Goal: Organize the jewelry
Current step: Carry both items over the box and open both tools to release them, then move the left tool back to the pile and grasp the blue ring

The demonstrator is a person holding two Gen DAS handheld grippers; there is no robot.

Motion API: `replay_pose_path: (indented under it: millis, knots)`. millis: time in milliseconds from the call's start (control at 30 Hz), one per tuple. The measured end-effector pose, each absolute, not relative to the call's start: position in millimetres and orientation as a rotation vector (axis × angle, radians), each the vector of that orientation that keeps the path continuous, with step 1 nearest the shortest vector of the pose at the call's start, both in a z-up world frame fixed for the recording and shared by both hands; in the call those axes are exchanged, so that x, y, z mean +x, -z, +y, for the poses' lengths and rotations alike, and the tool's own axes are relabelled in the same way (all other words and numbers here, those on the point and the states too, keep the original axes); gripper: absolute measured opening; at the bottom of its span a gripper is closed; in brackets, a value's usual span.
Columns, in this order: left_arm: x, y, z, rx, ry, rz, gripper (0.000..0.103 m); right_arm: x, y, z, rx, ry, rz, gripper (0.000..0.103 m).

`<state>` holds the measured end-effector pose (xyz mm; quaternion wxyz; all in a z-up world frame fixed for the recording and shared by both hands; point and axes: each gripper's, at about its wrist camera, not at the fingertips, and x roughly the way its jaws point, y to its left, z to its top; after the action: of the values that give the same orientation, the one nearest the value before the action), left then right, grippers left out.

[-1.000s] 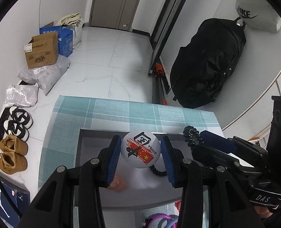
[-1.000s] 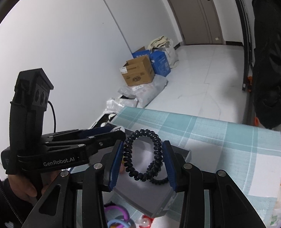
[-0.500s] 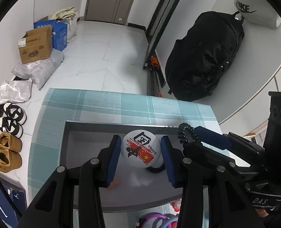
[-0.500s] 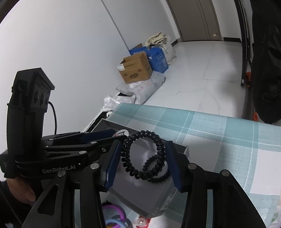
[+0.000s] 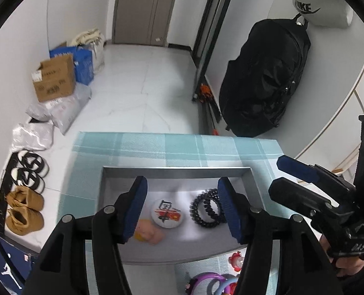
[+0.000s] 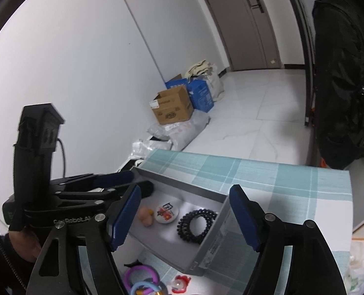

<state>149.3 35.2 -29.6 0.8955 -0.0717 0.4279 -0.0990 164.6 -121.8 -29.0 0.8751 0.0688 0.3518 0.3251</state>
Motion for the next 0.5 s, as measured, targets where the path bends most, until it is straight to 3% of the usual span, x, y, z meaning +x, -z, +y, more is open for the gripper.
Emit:
replay_pose_path:
  millis: [500]
  knots:
    - [109, 16, 38, -0.135, 0.139, 0.824, 0.058, 127, 21, -135, 0.146, -0.614, 0.706, 0.078]
